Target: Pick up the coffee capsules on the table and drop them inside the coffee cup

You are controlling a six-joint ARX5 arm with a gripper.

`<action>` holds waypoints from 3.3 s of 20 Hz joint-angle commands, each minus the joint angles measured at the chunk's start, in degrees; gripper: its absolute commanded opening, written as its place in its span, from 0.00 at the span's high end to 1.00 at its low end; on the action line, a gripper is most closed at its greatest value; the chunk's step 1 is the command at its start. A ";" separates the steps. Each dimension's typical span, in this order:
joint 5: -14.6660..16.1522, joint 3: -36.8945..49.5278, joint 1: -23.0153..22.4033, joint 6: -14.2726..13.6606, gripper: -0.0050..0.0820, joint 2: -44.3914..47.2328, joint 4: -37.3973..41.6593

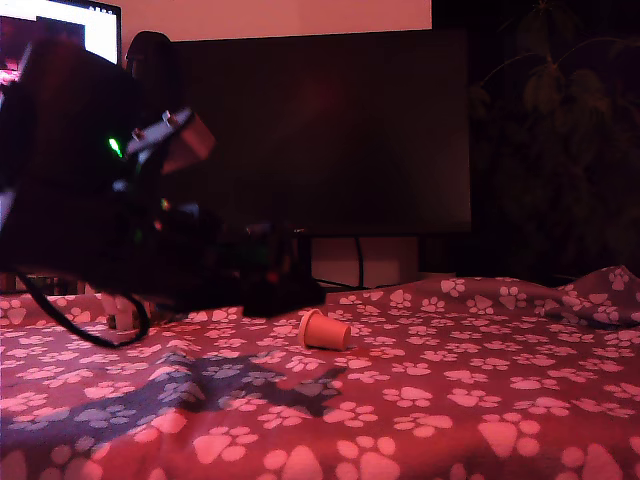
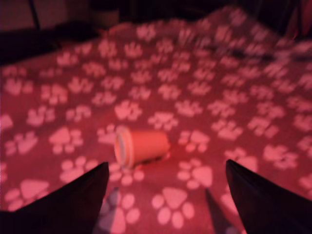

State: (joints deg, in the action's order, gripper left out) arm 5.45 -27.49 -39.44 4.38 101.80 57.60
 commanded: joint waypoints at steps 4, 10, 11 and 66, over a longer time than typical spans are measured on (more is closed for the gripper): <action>-1.31 -2.64 -1.90 0.15 0.14 3.50 0.44; -3.15 -6.16 -2.34 2.32 0.13 4.74 -5.01; -3.91 -6.38 -2.34 2.58 0.10 4.74 -5.07; -6.86 -18.12 -0.42 1.99 0.60 15.21 -10.88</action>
State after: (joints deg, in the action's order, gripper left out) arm -1.58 -45.45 -39.94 7.01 115.66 46.24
